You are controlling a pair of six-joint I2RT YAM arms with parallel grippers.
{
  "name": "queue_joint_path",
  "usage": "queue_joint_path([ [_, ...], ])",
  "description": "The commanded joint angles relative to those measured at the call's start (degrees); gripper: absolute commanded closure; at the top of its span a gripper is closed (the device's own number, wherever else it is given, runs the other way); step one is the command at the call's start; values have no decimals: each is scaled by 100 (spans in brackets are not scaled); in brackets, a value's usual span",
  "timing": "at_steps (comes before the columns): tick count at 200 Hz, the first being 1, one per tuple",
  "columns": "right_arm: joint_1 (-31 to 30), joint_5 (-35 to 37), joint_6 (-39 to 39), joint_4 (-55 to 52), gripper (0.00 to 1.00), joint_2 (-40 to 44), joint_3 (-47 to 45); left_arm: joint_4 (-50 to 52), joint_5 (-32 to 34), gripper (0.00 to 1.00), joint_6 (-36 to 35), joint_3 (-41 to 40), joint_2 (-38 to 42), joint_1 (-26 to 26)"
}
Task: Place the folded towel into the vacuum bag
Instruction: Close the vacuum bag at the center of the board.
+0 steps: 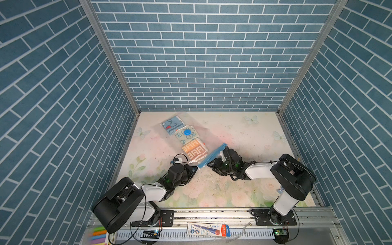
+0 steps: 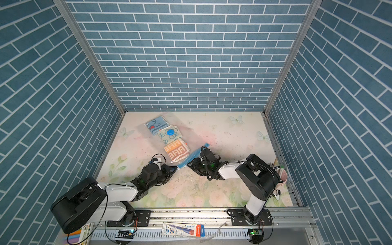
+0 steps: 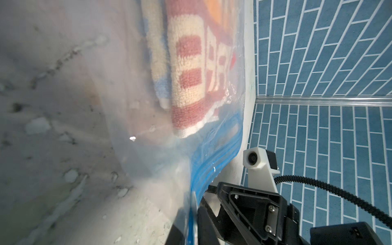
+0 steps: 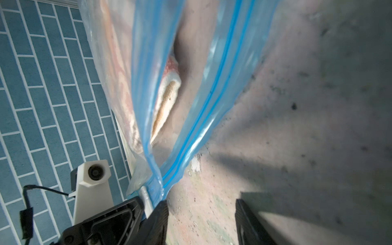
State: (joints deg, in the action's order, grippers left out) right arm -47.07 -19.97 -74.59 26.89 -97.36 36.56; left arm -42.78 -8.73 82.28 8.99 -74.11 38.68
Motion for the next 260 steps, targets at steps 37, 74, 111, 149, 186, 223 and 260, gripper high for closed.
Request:
queue_joint_path([
  [37,-4,45,8,-120,47,106,45,431,73,81,-156,-19,387,35],
  [74,-7,45,13,-120,47,119,62,407,59,90,-191,14,327,35],
  [111,-4,89,-48,-136,47,167,11,244,-28,97,-169,32,200,39],
  [149,-7,151,-888,621,47,367,-245,348,-93,100,-190,123,230,44],
  [186,-179,529,-1701,1155,46,494,-445,464,-187,100,-184,320,231,52],
  [223,-474,957,-2353,1910,45,272,-659,509,-207,100,-162,497,137,86],
  [260,-739,1319,-2834,2527,45,-17,-667,472,-140,100,-152,558,-14,186],
])
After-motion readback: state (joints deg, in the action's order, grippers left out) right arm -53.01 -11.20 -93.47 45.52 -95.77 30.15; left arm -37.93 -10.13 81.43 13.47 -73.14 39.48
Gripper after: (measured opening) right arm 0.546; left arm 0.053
